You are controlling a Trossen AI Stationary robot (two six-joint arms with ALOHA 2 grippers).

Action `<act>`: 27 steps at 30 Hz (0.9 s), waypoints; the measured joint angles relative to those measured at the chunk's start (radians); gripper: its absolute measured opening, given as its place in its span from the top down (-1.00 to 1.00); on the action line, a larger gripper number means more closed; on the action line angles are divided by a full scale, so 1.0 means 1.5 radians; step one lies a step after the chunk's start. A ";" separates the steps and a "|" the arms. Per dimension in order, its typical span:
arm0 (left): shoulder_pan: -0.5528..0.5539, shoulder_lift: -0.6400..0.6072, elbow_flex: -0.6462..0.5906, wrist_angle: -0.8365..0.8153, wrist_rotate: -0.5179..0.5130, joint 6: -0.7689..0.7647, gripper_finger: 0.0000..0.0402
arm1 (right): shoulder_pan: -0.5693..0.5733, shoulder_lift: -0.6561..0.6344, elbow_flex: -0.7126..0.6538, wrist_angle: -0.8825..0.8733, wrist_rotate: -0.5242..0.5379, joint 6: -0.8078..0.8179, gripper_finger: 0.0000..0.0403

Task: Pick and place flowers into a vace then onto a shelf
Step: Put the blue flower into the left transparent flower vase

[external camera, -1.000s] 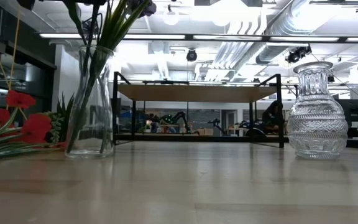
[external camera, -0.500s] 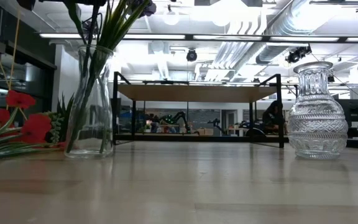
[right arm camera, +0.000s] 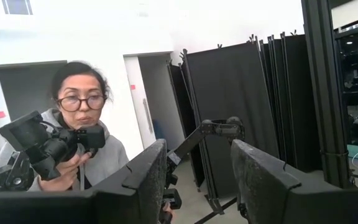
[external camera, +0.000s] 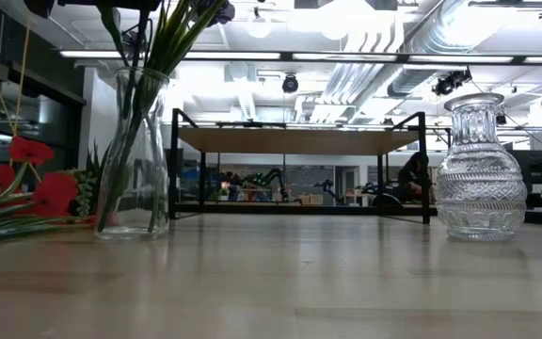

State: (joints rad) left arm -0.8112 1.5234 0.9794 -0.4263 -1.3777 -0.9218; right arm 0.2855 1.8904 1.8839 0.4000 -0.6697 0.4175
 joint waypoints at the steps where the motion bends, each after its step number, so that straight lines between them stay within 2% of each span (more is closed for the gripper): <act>1: 0.000 0.000 0.000 -0.001 0.000 0.000 0.67 | 0.000 0.000 0.000 0.000 0.000 0.000 0.14; 8: 0.000 0.000 0.000 -0.014 0.001 0.000 0.73 | 0.000 0.000 0.000 0.000 0.000 0.000 0.11; 19: 0.000 0.000 0.000 -0.032 0.019 0.000 0.46 | 0.000 0.000 0.000 0.000 0.000 0.000 0.14; 27: 0.000 0.000 0.000 -0.033 0.048 0.007 0.43 | 0.000 0.000 0.000 0.000 -0.011 0.001 0.12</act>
State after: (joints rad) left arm -0.8116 1.5234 0.9794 -0.4755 -1.3051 -0.9118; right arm 0.2855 1.8904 1.8839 0.3996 -0.6859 0.4185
